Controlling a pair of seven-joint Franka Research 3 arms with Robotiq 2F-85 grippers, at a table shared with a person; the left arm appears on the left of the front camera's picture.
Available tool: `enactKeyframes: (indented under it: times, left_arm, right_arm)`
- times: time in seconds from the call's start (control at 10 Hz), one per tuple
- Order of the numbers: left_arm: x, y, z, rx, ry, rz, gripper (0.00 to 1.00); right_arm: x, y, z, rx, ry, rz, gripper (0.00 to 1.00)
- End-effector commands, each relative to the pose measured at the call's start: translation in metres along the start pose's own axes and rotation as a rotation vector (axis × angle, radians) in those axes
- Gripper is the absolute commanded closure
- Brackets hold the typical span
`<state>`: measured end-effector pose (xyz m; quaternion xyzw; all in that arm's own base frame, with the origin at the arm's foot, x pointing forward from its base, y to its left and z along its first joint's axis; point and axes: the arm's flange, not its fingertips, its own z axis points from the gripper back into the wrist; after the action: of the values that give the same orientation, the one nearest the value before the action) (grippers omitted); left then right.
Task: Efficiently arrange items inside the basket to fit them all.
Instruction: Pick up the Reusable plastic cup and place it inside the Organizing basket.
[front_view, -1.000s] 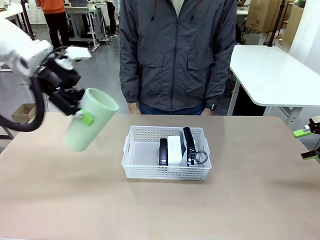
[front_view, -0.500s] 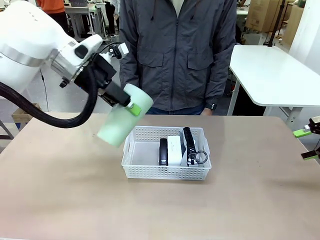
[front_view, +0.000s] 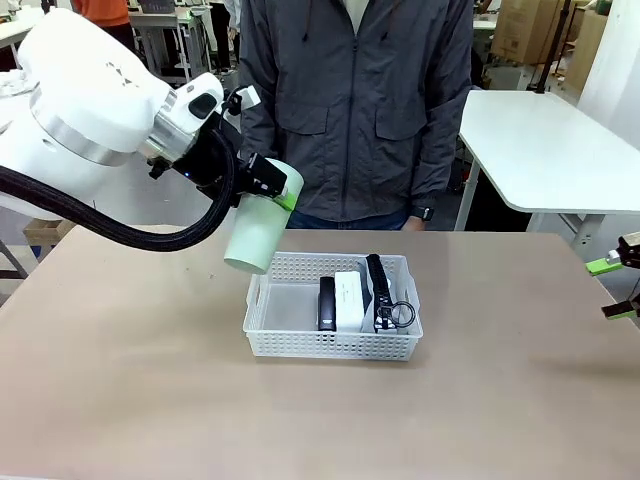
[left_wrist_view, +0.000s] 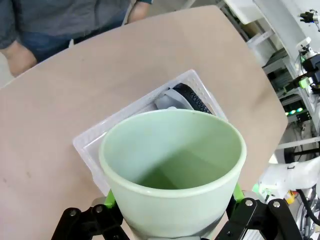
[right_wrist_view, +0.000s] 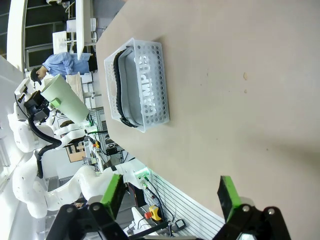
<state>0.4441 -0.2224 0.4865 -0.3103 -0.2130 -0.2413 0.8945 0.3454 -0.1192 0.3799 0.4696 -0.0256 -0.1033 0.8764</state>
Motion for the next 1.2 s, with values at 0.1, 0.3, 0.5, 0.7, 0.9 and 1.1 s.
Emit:
enactKeyframes:
  times: [0.1, 0.3, 0.5, 0.7, 0.9, 1.1]
  left_arm:
    - [0.000, 0.001, 0.013, -0.015, -0.007, -0.038, 0.10]
    - [0.000, 0.001, 0.013, -0.015, -0.007, -0.038, 0.10]
    - [0.002, 0.001, 0.014, -0.027, 0.042, 0.059, 0.09]
    - [0.006, -0.004, 0.015, -0.057, 0.170, 0.266, 0.09]
    - [0.010, -0.009, 0.001, -0.052, 0.224, 0.361, 0.09]
    - [0.019, -0.011, -0.019, -0.046, 0.324, 0.417, 0.09]
  right_arm:
    - [0.000, 0.001, 0.002, 0.010, 0.000, 0.008, 0.00]
    - [0.000, 0.001, 0.002, 0.010, 0.000, 0.008, 0.00]
    - [0.000, 0.001, 0.002, 0.010, 0.000, 0.008, 0.00]
    - [0.000, 0.001, 0.002, 0.010, 0.000, 0.008, 0.00]
    - [0.000, 0.001, 0.002, 0.010, 0.000, 0.008, 0.00]
    - [0.000, 0.001, 0.002, 0.010, 0.000, 0.008, 0.00]
